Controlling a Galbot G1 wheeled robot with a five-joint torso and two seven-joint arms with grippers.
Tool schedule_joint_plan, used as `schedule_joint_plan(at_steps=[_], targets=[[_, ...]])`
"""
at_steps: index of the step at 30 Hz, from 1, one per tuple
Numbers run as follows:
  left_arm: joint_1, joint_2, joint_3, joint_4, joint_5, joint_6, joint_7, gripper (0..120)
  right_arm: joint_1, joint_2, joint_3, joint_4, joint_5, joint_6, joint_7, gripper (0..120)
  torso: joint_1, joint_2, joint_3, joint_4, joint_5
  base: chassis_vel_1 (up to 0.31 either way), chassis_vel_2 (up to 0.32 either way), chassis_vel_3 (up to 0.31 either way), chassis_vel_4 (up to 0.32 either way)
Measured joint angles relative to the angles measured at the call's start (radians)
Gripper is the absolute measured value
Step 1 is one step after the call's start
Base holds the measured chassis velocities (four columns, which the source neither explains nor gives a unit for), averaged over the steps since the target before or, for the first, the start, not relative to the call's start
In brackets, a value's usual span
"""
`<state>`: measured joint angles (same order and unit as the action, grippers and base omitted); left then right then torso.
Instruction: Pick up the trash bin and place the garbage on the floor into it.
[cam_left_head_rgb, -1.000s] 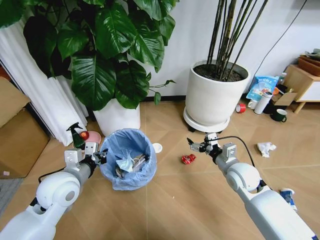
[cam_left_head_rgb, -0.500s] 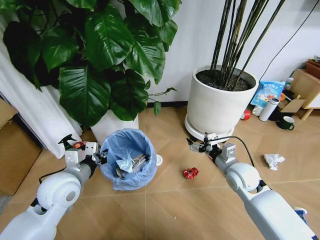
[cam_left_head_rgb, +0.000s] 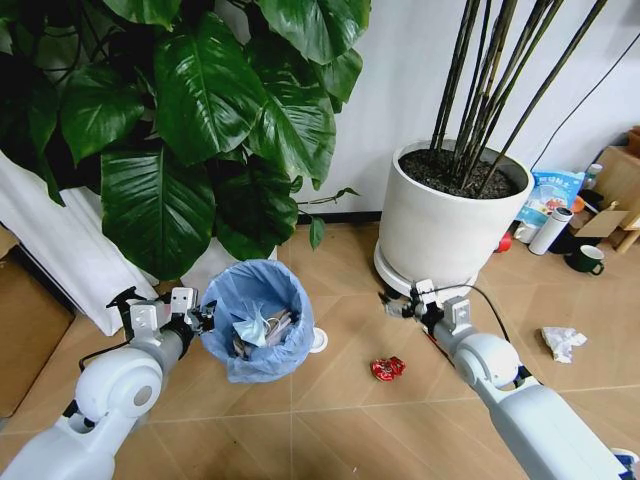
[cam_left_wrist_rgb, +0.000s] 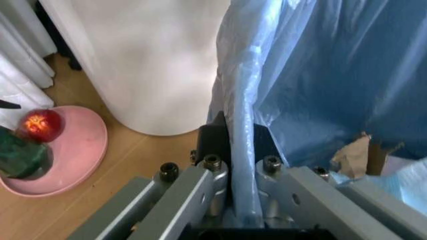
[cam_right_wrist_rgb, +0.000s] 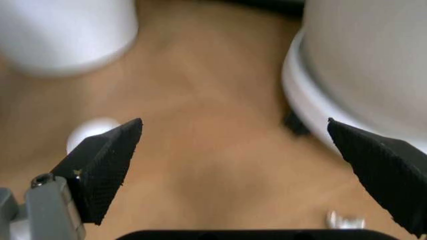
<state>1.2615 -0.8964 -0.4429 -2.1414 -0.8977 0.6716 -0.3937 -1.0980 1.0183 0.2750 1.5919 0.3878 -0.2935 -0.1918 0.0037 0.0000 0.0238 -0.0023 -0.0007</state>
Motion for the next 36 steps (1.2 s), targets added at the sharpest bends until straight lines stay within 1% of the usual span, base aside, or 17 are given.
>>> schedule_joint_plan(at_steps=[1, 2, 5, 6, 8, 10, 20, 31, 36], targets=[[0.002, 0.003, -0.002, -0.003, -0.001, 0.0, 0.0, 0, -0.009, 0.001, 0.001, -0.041, -0.026, 0.028, -0.046, 100, 0.0, 0.0, 0.0, 0.0001, 0.0004, 0.0, 0.0, 0.0, 0.0], [0.002, 0.003, -0.002, -0.003, -0.001, 0.0, 0.0, 0, -0.009, 0.001, 0.001, -0.041, -0.026, 0.028, -0.046, 100, 0.0, 0.0, 0.0, 0.0001, 0.0004, 0.0, 0.0, 0.0, 0.0], [0.01, 0.013, -0.008, -0.012, -0.004, -0.001, 0.0, 0, -0.041, 0.002, 0.013, -0.115, -0.09, 0.089, -0.176, 100, 0.0, 0.0, 0.0, 0.0, 0.0, 0.0, 0.0, 0.0, 0.0], [0.01, 0.013, -0.008, -0.012, -0.004, -0.001, 0.0, 0, -0.041, 0.002, 0.013, -0.115, -0.09, 0.089, -0.176, 100, 0.0, 0.0, 0.0, 0.0, 0.0, 0.0, 0.0, 0.0, 0.0], [0.015, 0.017, -0.008, -0.016, -0.004, -0.001, 0.0, 0, -0.058, 0.004, 0.019, -0.146, -0.133, 0.116, -0.238, 100, 0.0, 0.0, 0.0, -0.0001, 0.0, 0.0, 0.0, 0.0, 0.0], [0.017, 0.019, -0.008, -0.018, -0.004, -0.001, -0.001, 0, -0.067, 0.013, 0.017, -0.176, -0.162, 0.138, -0.266, 100, 0.0, 0.0, 0.0, 0.0, -0.0001, 0.0, 0.0, 0.0, 0.0], [0.02, 0.019, -0.004, -0.022, -0.003, -0.003, -0.002, 0, -0.055, 0.054, -0.012, -0.266, -0.216, 0.161, -0.285, 100, 0.0, 0.0, 0.0, 0.0, -0.0002, 0.0, 0.0, 0.0, 0.0], [0.017, 0.017, -0.005, -0.014, -0.002, -0.012, 0.003, 0, 0.03, 0.152, -0.037, -0.422, -0.274, 0.177, -0.25, 100, 0.0, 0.0, 0.0, 0.0002, 0.0, 0.0, 0.0, 0.0, 0.0], [0.012, 0.017, -0.005, -0.005, -0.001, -0.014, 0.006, 0, 0.055, 0.178, -0.036, -0.468, -0.285, 0.186, -0.246, 100, 0.0, 0.0, 0.0, 0.0001, -0.0004, 0.0, 0.0, 0.0, 0.0]])
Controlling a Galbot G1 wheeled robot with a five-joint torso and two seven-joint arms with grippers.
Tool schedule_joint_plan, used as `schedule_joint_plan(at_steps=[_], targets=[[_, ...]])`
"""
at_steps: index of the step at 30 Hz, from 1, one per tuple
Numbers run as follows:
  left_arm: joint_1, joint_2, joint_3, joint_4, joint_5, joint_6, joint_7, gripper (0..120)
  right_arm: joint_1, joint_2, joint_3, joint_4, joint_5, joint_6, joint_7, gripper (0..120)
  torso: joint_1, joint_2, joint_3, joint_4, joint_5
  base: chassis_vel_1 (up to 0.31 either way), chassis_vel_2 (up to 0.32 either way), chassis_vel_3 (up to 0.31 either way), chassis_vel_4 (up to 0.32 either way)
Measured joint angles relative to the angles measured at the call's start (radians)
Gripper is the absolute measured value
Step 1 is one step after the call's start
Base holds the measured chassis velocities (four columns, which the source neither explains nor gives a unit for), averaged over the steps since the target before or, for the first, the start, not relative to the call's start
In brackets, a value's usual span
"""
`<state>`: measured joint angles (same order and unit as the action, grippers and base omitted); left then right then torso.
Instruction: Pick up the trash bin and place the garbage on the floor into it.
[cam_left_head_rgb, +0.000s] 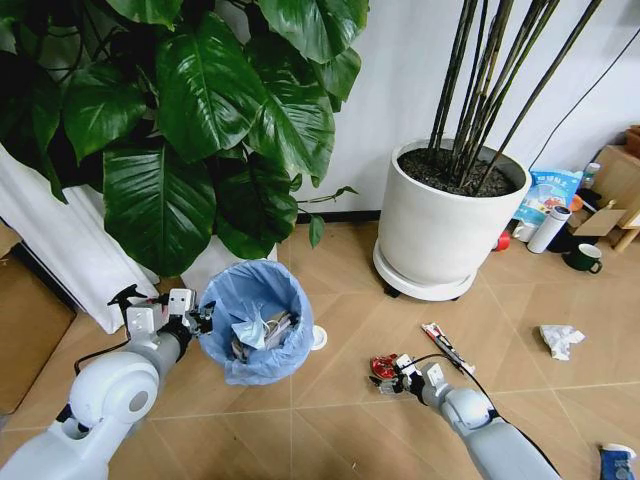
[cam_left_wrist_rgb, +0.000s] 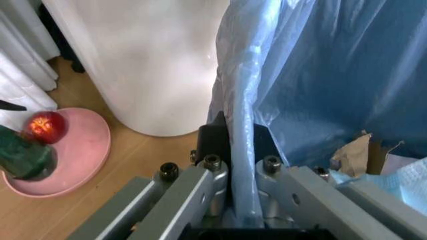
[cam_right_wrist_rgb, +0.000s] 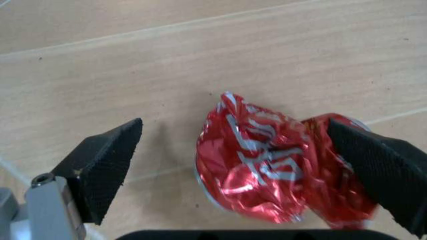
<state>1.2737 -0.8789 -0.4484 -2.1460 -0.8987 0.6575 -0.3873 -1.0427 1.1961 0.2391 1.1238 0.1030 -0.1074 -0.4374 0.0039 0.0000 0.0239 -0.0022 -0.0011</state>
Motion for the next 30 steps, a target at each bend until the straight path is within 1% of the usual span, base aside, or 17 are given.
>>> schedule_joint_plan(at_steps=[2, 4, 5, 6, 7, 8, 9, 10, 12, 13, 14, 17, 18, 22, 23, 25, 30], targets=[[-0.002, 0.0, 0.0, 0.002, 0.0, 0.0, 0.0, 0, 0.003, 0.004, 0.001, -0.007, -0.002, 0.004, 0.0, 98, 0.0, 0.0, 0.0, 0.0001, 0.0, 0.0, 0.0, 0.0, 0.0], [-0.007, -0.001, 0.002, 0.006, 0.0, 0.0, 0.002, 0, 0.006, 0.011, 0.005, -0.03, -0.01, 0.016, 0.003, 87, 0.0, 0.0, 0.0, 0.0002, 0.0004, 0.0, 0.0, 0.0, 0.0], [-0.007, -0.001, 0.002, 0.006, 0.0, 0.0, 0.002, 0, 0.006, 0.011, 0.005, -0.03, -0.01, 0.016, 0.003, 87, 0.0, 0.0, 0.0, 0.0002, 0.0004, 0.0, 0.0, 0.0, 0.0], [-0.008, -0.001, 0.003, 0.007, 0.0, 0.0, 0.002, 0, 0.006, 0.013, 0.006, -0.032, -0.01, 0.018, 0.003, 84, 0.0, 0.0, 0.0, -0.0009, 0.0007, 0.0, 0.0, 0.0, 0.0], [-0.01, -0.001, 0.004, 0.008, 0.0, 0.0, 0.003, 0, 0.006, 0.013, 0.009, -0.033, -0.01, 0.02, 0.003, 79, 0.0, 0.0, 0.0, 0.0003, 0.0001, 0.0, 0.0, 0.0, 0.0], [-0.01, -0.001, 0.005, 0.008, 0.0, 0.0, 0.004, 0, 0.005, 0.014, 0.011, -0.034, -0.01, 0.023, 0.004, 75, 0.0, 0.0, 0.0, -0.0006, 0.0001, 0.0, 0.0, 0.0, 0.0], [-0.011, -0.001, 0.005, 0.009, 0.0, 0.0, 0.004, 0, 0.004, 0.014, 0.012, -0.034, -0.01, 0.025, 0.005, 70, 0.0, 0.0, 0.0, -0.0003, 0.0, 0.0, 0.0, 0.0, 0.0], [-0.011, -0.001, 0.005, 0.009, 0.0, 0.0, 0.004, 0, 0.004, 0.014, 0.012, -0.034, -0.01, 0.025, 0.005, 70, 0.0, 0.0, 0.0, -0.0003, 0.0, 0.0, 0.0, 0.0, 0.0], [-0.014, 0.001, 0.005, 0.009, 0.0, 0.0, 0.004, 0, 0.003, 0.017, 0.014, -0.034, -0.01, 0.028, 0.007, 62, 0.0, 0.0, 0.0, -0.0001, 0.0005, 0.0, 0.0, 0.0, 0.0], [-0.015, 0.001, 0.006, 0.01, 0.0, 0.0, 0.004, 0, 0.003, 0.018, 0.015, -0.034, -0.01, 0.028, 0.01, 55, 0.0, 0.0, 0.0, -0.0001, 0.0002, 0.0, 0.0, 0.0, 0.0], [-0.015, 0.001, 0.006, 0.01, 0.0, 0.0, 0.004, 0, 0.003, 0.018, 0.015, -0.034, -0.01, 0.028, 0.01, 55, 0.0, 0.0, 0.0, -0.0001, 0.0002, 0.0, 0.0, 0.0, 0.0], [-0.017, 0.001, 0.006, 0.01, 0.0, 0.0, 0.004, 0, 0.001, 0.02, 0.015, -0.031, -0.009, 0.028, 0.02, 41, 0.0, 0.0, 0.0, -0.0001, 0.0008, 0.0, 0.0, 0.0, 0.0], [-0.017, 0.001, 0.006, 0.01, 0.0, 0.0, 0.004, 0, 0.001, 0.02, 0.015, -0.031, -0.009, 0.028, 0.02, 41, 0.0, 0.0, 0.0, -0.0001, 0.0008, 0.0, 0.0, 0.0, 0.0], [-0.016, 0.001, 0.006, 0.009, 0.0, 0.0, 0.004, 0, 0.001, 0.023, 0.02, -0.027, -0.001, 0.027, 0.031, 23, 0.0, 0.0, 0.0, -0.0001, 0.0006, 0.0, 0.0, 0.0, 0.0], [-0.016, 0.001, 0.006, 0.009, 0.0, 0.0, 0.004, 0, 0.001, 0.023, 0.02, -0.027, -0.001, 0.027, 0.031, 23, 0.0, 0.0, 0.0, -0.0001, 0.0006, 0.0, 0.0, 0.0, 0.0], [-0.015, 0.001, 0.005, 0.008, 0.0, 0.0, 0.004, 0, -0.002, 0.023, 0.026, -0.02, 0.005, 0.026, 0.036, 15, 0.0, 0.0, 0.0, -0.0001, 0.0006, 0.0, 0.0, 0.0, 0.0], [-0.016, 0.002, 0.005, 0.004, -0.002, 0.001, 0.004, 0, -0.011, 0.022, 0.041, 0.009, 0.022, 0.023, 0.05, 14, 0.0, 0.0, 0.0, -0.0001, 0.0006, 0.0, 0.0, 0.0, 0.0]])
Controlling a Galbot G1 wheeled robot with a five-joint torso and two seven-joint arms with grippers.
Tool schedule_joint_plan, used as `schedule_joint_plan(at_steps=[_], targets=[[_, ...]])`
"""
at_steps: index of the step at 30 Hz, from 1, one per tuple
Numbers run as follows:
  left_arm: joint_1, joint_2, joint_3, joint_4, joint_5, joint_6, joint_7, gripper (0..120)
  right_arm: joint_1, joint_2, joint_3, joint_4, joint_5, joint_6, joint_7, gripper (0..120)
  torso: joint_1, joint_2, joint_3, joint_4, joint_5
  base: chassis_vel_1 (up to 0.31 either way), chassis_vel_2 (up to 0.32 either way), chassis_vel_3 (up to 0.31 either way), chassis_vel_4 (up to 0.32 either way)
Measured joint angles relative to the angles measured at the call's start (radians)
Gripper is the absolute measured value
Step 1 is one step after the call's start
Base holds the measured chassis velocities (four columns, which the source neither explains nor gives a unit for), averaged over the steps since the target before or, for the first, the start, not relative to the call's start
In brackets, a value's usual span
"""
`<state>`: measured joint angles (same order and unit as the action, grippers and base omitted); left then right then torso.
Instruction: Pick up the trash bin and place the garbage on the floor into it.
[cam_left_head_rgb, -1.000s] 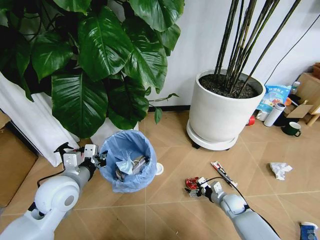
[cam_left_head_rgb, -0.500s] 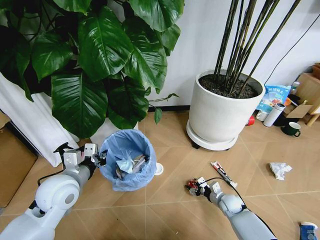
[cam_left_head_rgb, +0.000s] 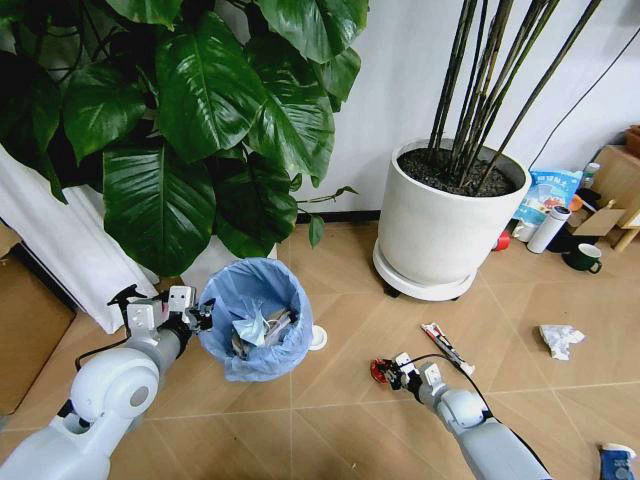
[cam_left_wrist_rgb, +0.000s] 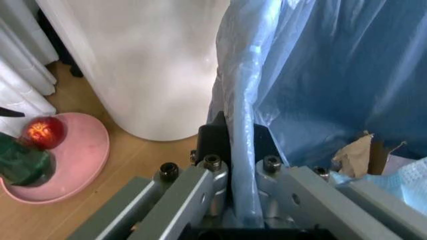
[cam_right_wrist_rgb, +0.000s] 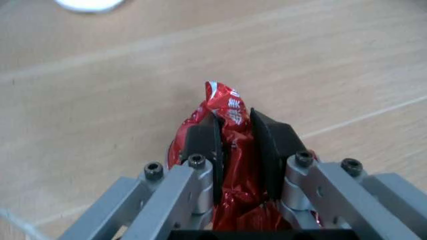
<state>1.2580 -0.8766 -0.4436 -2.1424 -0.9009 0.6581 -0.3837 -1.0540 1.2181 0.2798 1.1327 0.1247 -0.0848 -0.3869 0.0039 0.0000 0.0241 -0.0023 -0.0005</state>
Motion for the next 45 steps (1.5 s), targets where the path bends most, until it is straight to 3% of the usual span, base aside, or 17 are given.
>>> schedule_joint_plan(at_steps=[7, 13, 15, 17, 23, 26, 31, 35, 36, 39, 45], targets=[[0.003, -0.001, 0.0, -0.007, 0.001, 0.001, -0.001, 0, -0.019, -0.014, 0.04, 0.078, 0.04, -0.01, 0.024, 14, 0.0, 0.0, 0.0, -0.0001, -0.0002, 0.0, 0.0, 0.0, 0.0], [0.009, -0.005, 0.001, -0.009, 0.005, 0.002, -0.003, 0, -0.032, -0.074, 0.084, 0.268, 0.148, -0.049, 0.064, 14, 0.0, 0.0, 0.0, 0.0001, -0.0006, 0.0, 0.0, 0.0, 0.0], [0.009, -0.005, 0.001, -0.009, 0.005, 0.002, -0.003, 0, -0.032, -0.074, 0.084, 0.268, 0.148, -0.049, 0.064, 14, 0.0, 0.0, 0.0, 0.0001, -0.0006, 0.0, 0.0, 0.0, 0.0], [0.011, -0.006, 0.008, -0.012, 0.009, 0.005, -0.005, 0, -0.03, -0.132, 0.094, 0.403, 0.236, -0.074, 0.087, 14, 0.0, 0.0, 0.0, -0.0001, -0.0001, 0.0, 0.0, 0.0, 0.0], [0.012, 0.0, 0.019, -0.012, 0.01, 0.013, -0.007, 0, -0.001, -0.209, 0.085, 0.588, 0.336, -0.108, 0.112, 14, 0.0, 0.0, 0.0, 0.0, -0.0003, 0.0, 0.0, 0.0, 0.0], [0.009, 0.012, 0.04, -0.005, 0.01, 0.028, -0.013, 0, 0.047, -0.272, 0.023, 0.722, 0.43, -0.145, 0.139, 14, 0.0, 0.0, 0.0, 0.0001, -0.0003, 0.0, 0.0, 0.0, 0.0], [-0.005, 0.022, 0.061, 0.004, 0.007, 0.045, -0.017, 0, 0.092, -0.306, -0.074, 0.803, 0.501, -0.167, 0.171, 14, 0.0, 0.0, 0.0, 0.0001, -0.0001, 0.0, 0.0, 0.0, 0.0], [-0.027, 0.036, 0.085, 0.019, -0.001, 0.053, -0.019, 0, 0.182, -0.314, -0.258, 0.893, 0.611, -0.194, 0.234, 14, 0.0, 0.0, 0.0, -0.0001, -0.0002, 0.0, 0.0, 0.0, 0.0], [-0.027, 0.036, 0.085, 0.019, -0.001, 0.053, -0.019, 0, 0.182, -0.314, -0.258, 0.893, 0.611, -0.194, 0.234, 14, 0.0, 0.0, 0.0, -0.0001, -0.0002, 0.0, 0.0, 0.0, 0.0], [-0.032, 0.04, 0.09, 0.026, -0.005, 0.055, -0.019, 0, 0.292, -0.297, -0.405, 0.908, 0.665, -0.208, 0.259, 14, 0.0, 0.0, 0.0, 0.0, -0.0004, 0.0, 0.0, 0.0, 0.0], [-0.033, 0.041, 0.091, 0.028, -0.008, 0.056, -0.02, 0, 0.404, -0.264, -0.542, 0.867, 0.688, -0.218, 0.267, 14, 0.0, 0.0, 0.0, 0.0003, -0.0004, 0.0, 0.0, 0.0, 0.0]])
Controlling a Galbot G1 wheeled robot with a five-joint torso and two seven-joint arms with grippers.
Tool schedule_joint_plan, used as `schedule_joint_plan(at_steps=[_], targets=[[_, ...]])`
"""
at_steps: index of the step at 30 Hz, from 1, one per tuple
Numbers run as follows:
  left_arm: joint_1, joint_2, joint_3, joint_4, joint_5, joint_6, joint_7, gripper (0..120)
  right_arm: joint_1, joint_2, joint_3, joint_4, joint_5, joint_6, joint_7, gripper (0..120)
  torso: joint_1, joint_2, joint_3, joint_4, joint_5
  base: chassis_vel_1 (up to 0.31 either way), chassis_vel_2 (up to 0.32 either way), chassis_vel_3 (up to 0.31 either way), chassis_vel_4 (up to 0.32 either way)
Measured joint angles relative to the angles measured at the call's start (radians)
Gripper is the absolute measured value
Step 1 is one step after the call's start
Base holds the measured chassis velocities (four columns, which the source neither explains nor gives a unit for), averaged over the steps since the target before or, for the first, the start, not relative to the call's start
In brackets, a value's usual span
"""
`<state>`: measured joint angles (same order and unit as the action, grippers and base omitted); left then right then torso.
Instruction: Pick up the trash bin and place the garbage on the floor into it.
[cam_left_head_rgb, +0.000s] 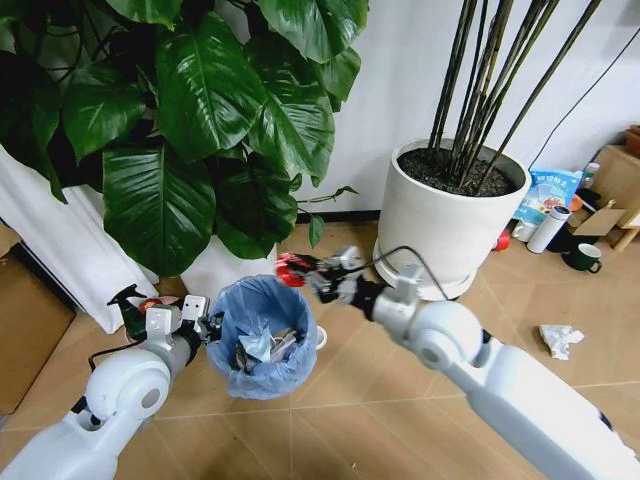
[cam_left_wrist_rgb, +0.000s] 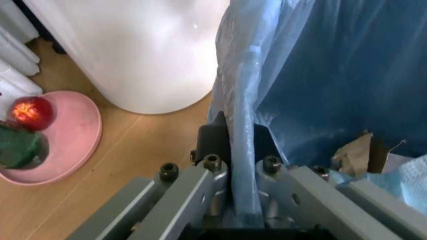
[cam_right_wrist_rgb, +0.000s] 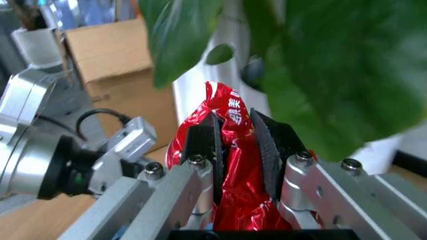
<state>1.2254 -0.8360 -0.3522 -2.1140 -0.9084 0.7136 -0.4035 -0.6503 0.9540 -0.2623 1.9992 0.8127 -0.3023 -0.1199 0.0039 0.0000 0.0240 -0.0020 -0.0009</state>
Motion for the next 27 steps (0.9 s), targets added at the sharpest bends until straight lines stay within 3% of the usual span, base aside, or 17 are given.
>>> schedule_joint_plan(at_steps=[6, 15, 18, 20, 23, 27], targets=[[0.0, 0.002, -0.013, 0.0, -0.009, 0.0, 0.0, 0, 0.047, 0.026, -0.086, -0.066, -0.002, -0.015, 0.025, 36, 0.0, 0.0, 0.0, -0.0003, 0.0001, 0.0, 0.0, 0.0, 0.0], [-0.015, -0.006, -0.017, 0.01, -0.012, -0.001, 0.0, 0, 0.04, 0.035, -0.08, -0.07, -0.011, -0.013, 0.051, 68, 0.0, 0.0, 0.0, -0.0004, 0.0002, 0.0, 0.0, 0.0, 0.0], [-0.013, -0.013, -0.03, 0.015, -0.01, -0.001, -0.001, 0, 0.029, 0.037, -0.017, -0.071, -0.01, -0.015, 0.101, 82, 0.0, 0.0, 0.0, -0.0003, 0.0003, 0.0, 0.0, 0.0, 0.0], [-0.011, -0.015, -0.036, 0.016, -0.01, -0.001, -0.001, 0, 0.025, 0.036, 0.002, -0.072, -0.012, -0.019, 0.108, 84, 0.0, 0.0, 0.0, -0.0002, 0.0003, 0.0, 0.0, 0.0, 0.0], [0.002, -0.019, -0.061, 0.017, -0.009, -0.001, -0.009, 0, -0.019, 0.018, 0.115, -0.084, -0.042, -0.038, 0.131, 98, 0.0, 0.0, 0.0, -0.0003, 0.0004, 0.0, 0.0, 0.0, 0.0], [0.011, -0.016, -0.076, 0.005, -0.011, -0.001, -0.011, 0, -0.088, -0.004, 0.241, -0.128, -0.076, -0.043, 0.133, 100, 0.0, 0.0, 0.0, -0.0006, 0.0004, 0.0, 0.0, 0.0, 0.0]])
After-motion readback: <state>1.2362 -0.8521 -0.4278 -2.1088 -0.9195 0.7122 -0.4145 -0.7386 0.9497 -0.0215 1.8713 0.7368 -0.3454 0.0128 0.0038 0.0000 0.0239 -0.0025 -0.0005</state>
